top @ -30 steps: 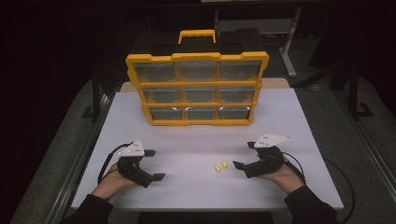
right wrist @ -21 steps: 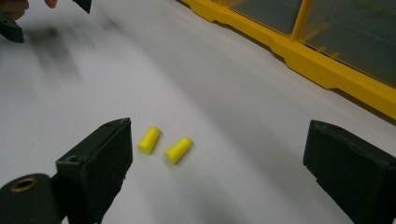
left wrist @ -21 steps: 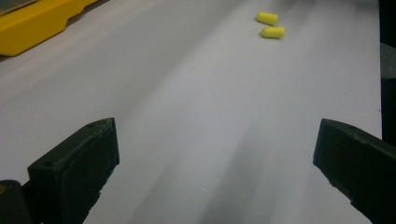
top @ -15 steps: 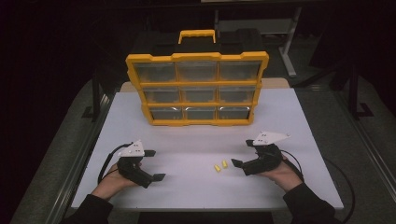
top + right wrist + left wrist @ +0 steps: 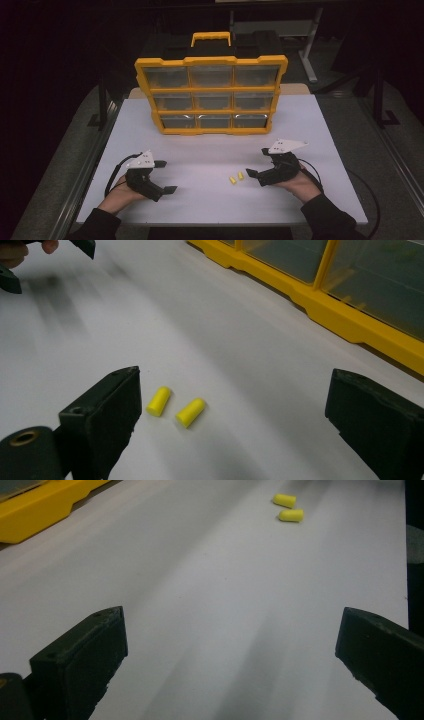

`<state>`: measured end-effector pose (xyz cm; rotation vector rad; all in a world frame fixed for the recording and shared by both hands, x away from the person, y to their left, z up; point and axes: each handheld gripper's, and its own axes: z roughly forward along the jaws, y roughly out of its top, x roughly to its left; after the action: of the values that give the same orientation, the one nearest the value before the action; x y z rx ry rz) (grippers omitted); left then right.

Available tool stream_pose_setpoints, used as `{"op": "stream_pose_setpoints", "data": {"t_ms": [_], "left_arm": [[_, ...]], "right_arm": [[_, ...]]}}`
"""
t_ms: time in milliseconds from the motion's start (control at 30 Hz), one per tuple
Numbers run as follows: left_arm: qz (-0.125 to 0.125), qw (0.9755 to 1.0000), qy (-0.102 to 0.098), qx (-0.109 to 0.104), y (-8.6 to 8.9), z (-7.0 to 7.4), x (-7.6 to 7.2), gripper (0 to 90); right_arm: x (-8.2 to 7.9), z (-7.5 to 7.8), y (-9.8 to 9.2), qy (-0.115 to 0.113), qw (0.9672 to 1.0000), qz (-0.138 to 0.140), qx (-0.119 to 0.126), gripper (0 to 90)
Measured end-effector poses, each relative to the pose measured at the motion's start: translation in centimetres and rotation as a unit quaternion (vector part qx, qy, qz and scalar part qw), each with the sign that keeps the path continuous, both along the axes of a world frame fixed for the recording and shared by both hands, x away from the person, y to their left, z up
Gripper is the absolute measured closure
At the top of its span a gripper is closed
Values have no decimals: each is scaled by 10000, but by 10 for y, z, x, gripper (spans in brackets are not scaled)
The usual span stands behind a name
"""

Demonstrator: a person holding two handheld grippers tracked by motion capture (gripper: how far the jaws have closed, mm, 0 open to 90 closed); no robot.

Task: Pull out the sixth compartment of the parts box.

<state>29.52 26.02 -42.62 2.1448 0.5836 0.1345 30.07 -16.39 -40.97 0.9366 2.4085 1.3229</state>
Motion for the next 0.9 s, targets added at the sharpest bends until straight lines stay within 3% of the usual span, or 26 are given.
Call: {"op": "stream_pose_setpoints", "data": {"t_ms": [900], "left_arm": [[-11,10000,27,18,1,-1,1,0]], "right_arm": [[11,0,10,18,10000,50,13,73]]}}
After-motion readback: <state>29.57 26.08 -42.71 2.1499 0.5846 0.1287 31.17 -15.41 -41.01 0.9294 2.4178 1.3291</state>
